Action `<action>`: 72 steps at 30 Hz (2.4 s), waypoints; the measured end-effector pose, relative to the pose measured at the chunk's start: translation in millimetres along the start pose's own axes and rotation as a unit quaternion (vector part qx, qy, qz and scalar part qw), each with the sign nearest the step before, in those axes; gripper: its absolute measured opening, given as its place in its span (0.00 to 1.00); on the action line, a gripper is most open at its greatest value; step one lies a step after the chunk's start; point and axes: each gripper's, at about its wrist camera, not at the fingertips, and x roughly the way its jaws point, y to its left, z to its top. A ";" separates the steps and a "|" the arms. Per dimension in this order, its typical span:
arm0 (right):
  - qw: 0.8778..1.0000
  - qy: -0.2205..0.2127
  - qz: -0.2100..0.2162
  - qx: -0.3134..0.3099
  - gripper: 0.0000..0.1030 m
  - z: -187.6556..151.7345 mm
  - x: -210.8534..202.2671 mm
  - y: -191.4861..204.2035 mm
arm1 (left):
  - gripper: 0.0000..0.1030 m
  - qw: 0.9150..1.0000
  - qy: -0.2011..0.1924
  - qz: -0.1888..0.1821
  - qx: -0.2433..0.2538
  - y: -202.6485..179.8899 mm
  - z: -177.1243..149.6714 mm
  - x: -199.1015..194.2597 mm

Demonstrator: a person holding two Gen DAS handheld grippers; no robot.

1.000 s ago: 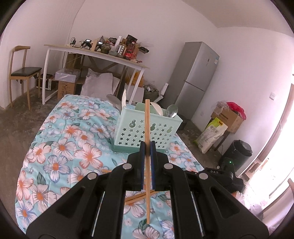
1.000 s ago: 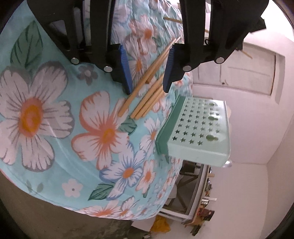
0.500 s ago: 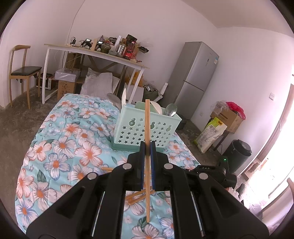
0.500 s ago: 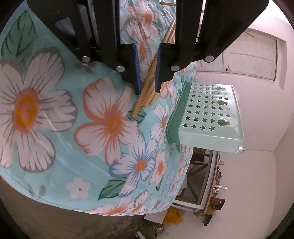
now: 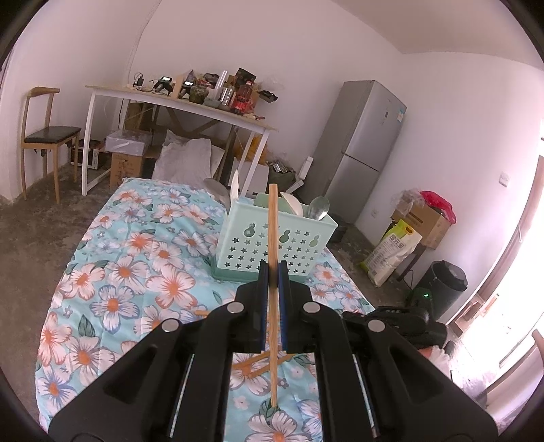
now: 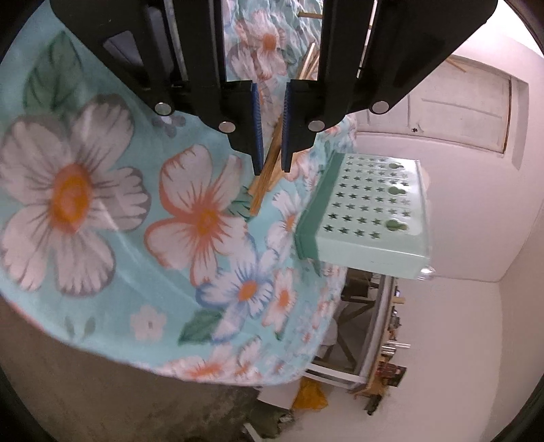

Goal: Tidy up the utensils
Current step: 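Carry the chopstick toward the holder with left gripper while right gripper grasps another chopstick, then lower the chopstick into the holder and open left gripper while right gripper lifts its chopstick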

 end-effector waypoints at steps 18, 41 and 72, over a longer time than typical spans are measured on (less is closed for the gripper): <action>0.981 -0.085 0.076 -0.158 0.06 7.8 -94.1 82.1 | 0.05 1.000 -0.001 -0.004 -0.006 -5.1 17.4 4.0; 0.962 -0.124 0.114 -0.213 0.06 38.3 -135.6 101.6 | 0.05 0.989 -0.145 -0.005 0.027 -47.3 162.3 46.1; 0.969 -0.106 0.095 -0.203 0.06 55.9 -113.4 87.4 | 0.58 0.995 -0.066 0.049 0.051 -42.0 129.7 153.7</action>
